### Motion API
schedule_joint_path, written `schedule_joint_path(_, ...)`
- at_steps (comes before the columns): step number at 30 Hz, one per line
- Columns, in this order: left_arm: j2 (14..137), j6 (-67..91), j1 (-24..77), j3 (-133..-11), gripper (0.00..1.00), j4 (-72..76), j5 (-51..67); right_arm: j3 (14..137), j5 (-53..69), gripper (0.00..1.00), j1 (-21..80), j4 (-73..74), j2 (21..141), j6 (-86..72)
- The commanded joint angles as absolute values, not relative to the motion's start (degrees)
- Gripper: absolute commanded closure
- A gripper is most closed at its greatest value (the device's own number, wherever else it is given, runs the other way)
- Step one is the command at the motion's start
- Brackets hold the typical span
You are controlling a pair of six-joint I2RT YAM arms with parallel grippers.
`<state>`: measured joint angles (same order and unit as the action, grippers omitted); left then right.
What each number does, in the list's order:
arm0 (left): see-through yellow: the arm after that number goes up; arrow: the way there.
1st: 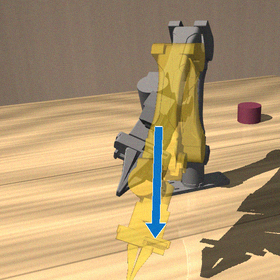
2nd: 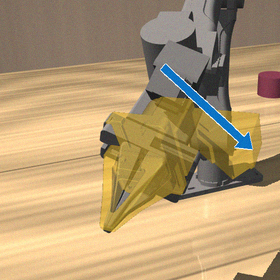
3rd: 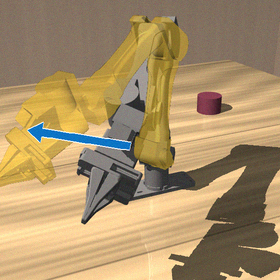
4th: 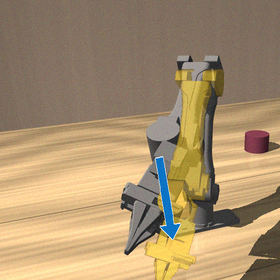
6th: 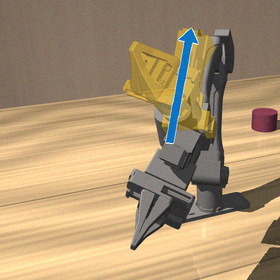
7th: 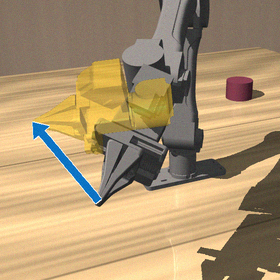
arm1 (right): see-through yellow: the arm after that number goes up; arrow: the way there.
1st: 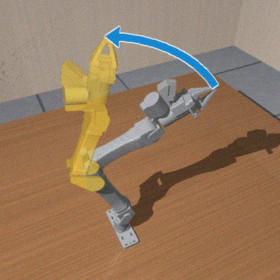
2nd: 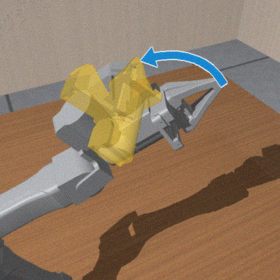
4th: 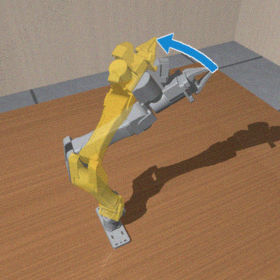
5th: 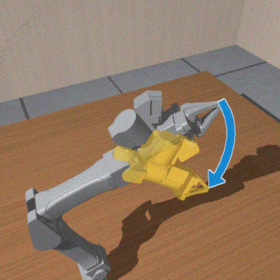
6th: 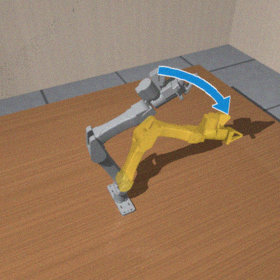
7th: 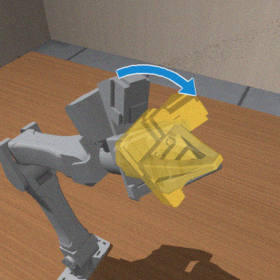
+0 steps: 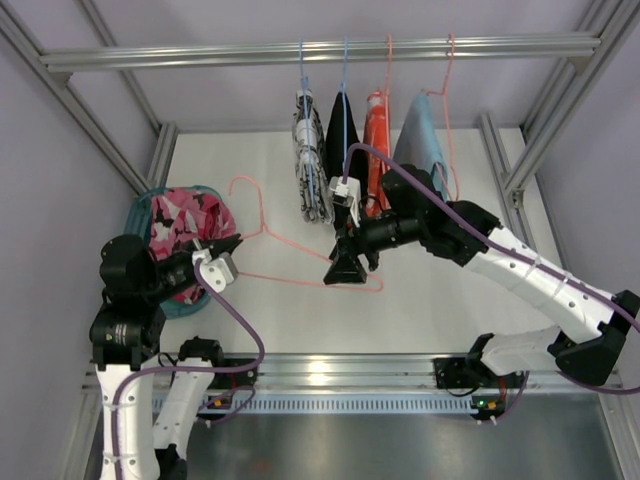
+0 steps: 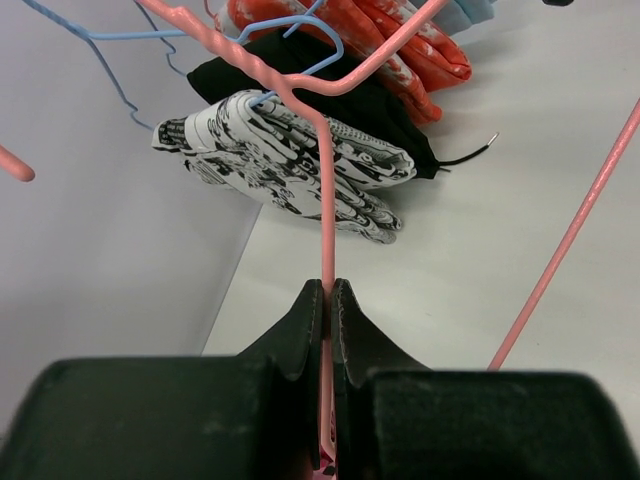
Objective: Remove the trousers from the hanger
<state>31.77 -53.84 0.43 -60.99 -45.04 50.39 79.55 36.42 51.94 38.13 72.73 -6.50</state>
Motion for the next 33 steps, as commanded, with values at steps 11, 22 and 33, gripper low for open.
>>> schedule_joint_path(11, 31.3, -50.7, 0.4, -63.4, 0.91, -43.4, 49.5, 83.2, 35.2, 1.00, 51.5, 36.7, 71.9, -4.9)
schedule_joint_path(22, 29.4, -6.1, 0.4, -68.2, 0.14, -24.5, 37.7, 87.7, 32.6, 1.00, 46.5, 37.5, 68.7, -4.7)
schedule_joint_path(33, 33.6, 9.8, 0.4, -74.8, 0.05, -13.7, 14.7, 91.1, 29.4, 1.00, 37.7, 42.6, 57.5, 5.8)
